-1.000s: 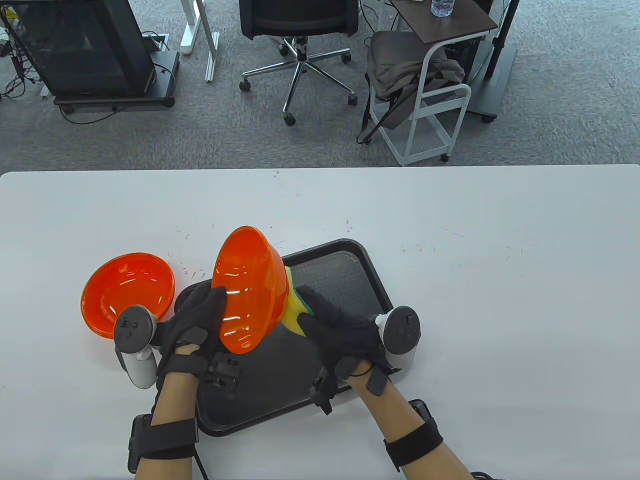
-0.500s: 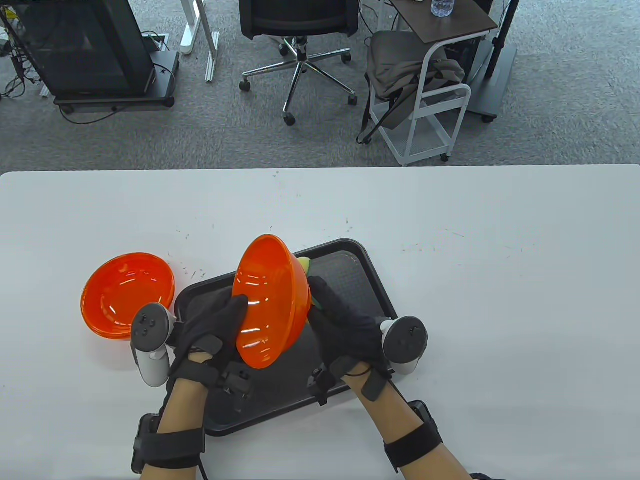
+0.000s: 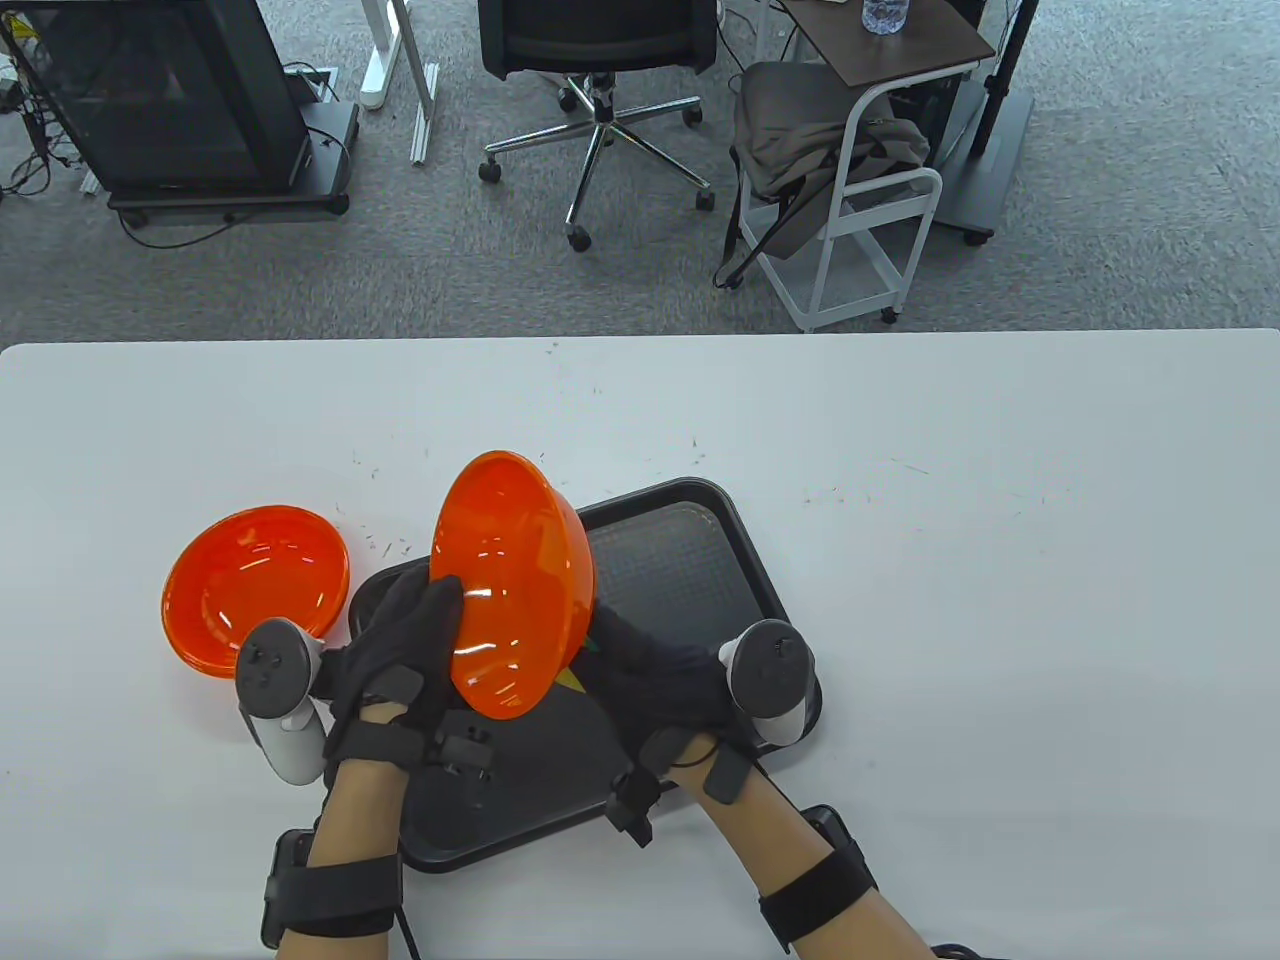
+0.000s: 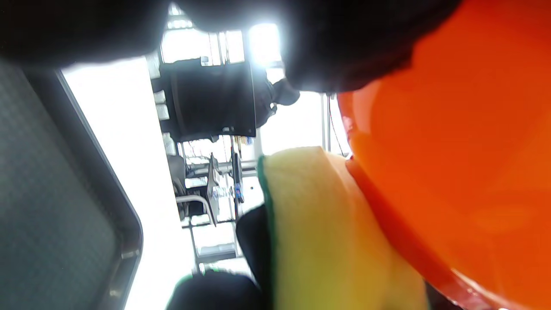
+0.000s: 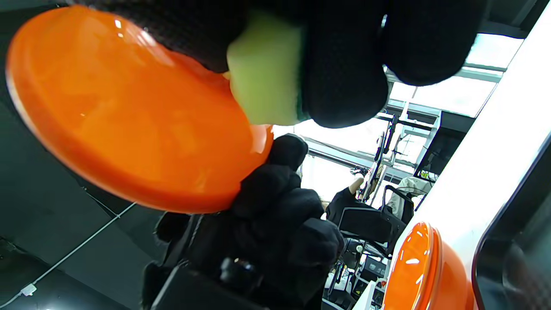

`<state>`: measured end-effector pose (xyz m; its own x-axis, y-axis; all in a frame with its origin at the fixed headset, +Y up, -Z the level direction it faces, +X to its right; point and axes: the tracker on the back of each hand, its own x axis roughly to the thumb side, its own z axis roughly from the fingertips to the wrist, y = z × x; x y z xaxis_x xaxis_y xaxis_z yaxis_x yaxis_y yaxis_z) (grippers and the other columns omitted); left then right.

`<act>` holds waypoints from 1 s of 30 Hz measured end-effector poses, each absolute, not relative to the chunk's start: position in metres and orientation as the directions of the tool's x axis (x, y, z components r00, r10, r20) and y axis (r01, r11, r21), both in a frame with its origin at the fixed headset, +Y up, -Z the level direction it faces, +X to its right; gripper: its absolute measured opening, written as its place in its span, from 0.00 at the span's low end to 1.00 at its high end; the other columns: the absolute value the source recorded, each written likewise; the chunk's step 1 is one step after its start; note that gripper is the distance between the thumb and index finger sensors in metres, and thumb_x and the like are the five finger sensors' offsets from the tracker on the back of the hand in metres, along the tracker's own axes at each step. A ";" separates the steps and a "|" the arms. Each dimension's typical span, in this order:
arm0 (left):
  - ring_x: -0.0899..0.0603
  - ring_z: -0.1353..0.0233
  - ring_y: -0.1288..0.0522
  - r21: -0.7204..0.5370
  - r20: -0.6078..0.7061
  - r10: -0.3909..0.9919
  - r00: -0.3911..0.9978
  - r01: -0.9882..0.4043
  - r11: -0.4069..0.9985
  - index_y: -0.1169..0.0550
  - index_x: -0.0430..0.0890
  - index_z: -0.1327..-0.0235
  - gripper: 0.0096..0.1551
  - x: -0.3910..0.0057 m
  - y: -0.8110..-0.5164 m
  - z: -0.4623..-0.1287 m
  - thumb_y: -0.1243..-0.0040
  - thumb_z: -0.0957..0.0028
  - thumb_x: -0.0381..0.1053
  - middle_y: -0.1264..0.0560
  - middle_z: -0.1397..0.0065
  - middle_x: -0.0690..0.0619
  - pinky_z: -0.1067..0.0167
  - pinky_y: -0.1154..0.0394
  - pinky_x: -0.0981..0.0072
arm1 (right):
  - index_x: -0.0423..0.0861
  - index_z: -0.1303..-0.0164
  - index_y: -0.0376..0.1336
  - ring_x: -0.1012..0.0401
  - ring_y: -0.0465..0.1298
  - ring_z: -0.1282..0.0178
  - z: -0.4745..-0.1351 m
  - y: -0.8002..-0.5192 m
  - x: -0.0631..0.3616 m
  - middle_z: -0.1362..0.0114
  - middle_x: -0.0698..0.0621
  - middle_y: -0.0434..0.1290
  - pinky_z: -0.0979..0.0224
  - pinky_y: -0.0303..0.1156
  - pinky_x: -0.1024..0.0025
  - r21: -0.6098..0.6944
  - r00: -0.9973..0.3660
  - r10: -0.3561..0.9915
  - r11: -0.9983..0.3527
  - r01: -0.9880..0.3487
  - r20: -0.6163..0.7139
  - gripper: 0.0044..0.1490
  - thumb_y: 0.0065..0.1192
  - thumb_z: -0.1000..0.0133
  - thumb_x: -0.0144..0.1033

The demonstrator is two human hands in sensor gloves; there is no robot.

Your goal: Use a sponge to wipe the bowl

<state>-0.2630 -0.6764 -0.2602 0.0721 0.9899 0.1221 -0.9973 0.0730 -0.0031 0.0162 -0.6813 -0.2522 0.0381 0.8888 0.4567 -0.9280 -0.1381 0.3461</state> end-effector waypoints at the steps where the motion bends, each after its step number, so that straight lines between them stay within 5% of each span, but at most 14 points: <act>1: 0.58 0.87 0.21 0.010 0.119 0.989 0.083 -0.997 0.082 0.26 0.38 0.41 0.30 -0.266 -0.677 -0.260 0.42 0.42 0.61 0.16 0.76 0.60 0.82 0.16 0.66 | 0.38 0.31 0.57 0.46 0.80 0.44 -0.252 -0.681 0.016 0.33 0.34 0.74 0.42 0.73 0.43 0.347 0.041 0.890 -0.135 -0.928 0.455 0.31 0.62 0.39 0.37; 11: 0.58 0.87 0.21 0.061 0.058 0.989 0.137 -0.989 0.133 0.26 0.38 0.41 0.30 -0.278 -0.682 -0.261 0.41 0.42 0.60 0.16 0.76 0.60 0.82 0.16 0.66 | 0.39 0.31 0.57 0.46 0.80 0.44 -0.252 -0.675 0.028 0.33 0.34 0.74 0.42 0.73 0.44 0.225 0.047 0.857 -0.082 -0.971 0.514 0.30 0.62 0.39 0.38; 21: 0.58 0.87 0.21 -0.075 0.072 0.985 0.154 -0.984 0.160 0.25 0.37 0.42 0.30 -0.260 -0.680 -0.263 0.41 0.42 0.61 0.16 0.76 0.60 0.83 0.16 0.66 | 0.42 0.29 0.57 0.45 0.79 0.42 -0.250 -0.671 0.040 0.30 0.35 0.72 0.41 0.72 0.43 0.058 -0.047 0.820 -0.097 -0.994 0.570 0.30 0.61 0.39 0.37; 30: 0.58 0.87 0.21 -0.222 0.093 0.993 0.069 -0.971 0.088 0.26 0.37 0.42 0.30 -0.235 -0.679 -0.261 0.42 0.42 0.61 0.16 0.76 0.60 0.82 0.16 0.66 | 0.43 0.29 0.56 0.45 0.79 0.41 -0.254 -0.675 0.042 0.29 0.36 0.72 0.41 0.72 0.43 0.104 -0.013 0.853 -0.079 -0.991 0.522 0.30 0.60 0.39 0.37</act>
<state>-0.2347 -0.6785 -0.2614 0.0692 0.9933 0.0926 -0.9710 0.0884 -0.2221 0.0418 -0.6751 -0.2539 -0.0130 0.8529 0.5220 -0.9915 -0.0786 0.1037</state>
